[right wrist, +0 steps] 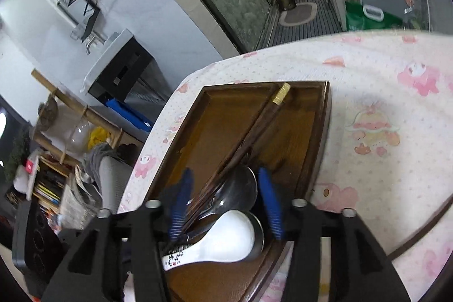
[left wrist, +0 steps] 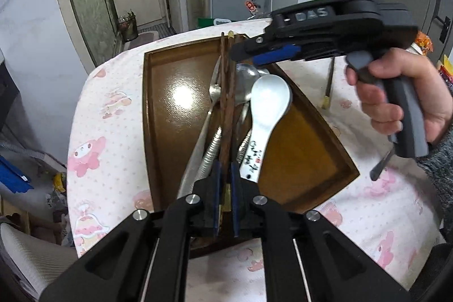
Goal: Organize utensils
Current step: 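Lay the chopstick in the tray and release with the left gripper, then move the left gripper to the cake server and grasp its handle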
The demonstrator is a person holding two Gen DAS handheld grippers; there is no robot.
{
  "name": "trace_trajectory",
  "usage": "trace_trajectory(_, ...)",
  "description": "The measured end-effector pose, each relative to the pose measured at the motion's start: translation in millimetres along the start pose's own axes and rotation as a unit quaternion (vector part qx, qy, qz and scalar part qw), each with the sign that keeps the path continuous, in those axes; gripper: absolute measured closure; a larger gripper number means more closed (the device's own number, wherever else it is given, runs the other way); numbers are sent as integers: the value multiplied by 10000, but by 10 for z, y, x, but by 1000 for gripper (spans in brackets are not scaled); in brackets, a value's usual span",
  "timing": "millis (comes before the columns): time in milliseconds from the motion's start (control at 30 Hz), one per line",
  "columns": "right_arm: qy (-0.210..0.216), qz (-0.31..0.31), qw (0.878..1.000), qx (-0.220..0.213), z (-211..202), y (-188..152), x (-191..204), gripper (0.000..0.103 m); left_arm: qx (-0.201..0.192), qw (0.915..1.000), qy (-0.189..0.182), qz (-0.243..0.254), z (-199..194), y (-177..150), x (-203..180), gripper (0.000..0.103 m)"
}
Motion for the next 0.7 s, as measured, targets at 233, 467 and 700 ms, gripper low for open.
trace_trajectory(233,147,16,9997,-213,-383,-9,-31,38,-227,9995,193,-65,-83,1,83,32)
trace_trajectory(467,180,217,9983,-505,-966,-100,-356,36,-514,9986,74,95,-252,48,-145,20)
trace_trajectory(700,0,481,9963,-716,-1595,-404,-858,36,-614,9921,-615,906,-319,85,-1070,20)
Point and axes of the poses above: each gripper's, at about its wrist camera, not at the fingertips, and z roughly the way its jaws point, x to its left, y to its top, the point moved 8 cm from there along z, roughly the way its jaws point, and after that the axes turned 3 degrees about -x, right-handed, at the moved point
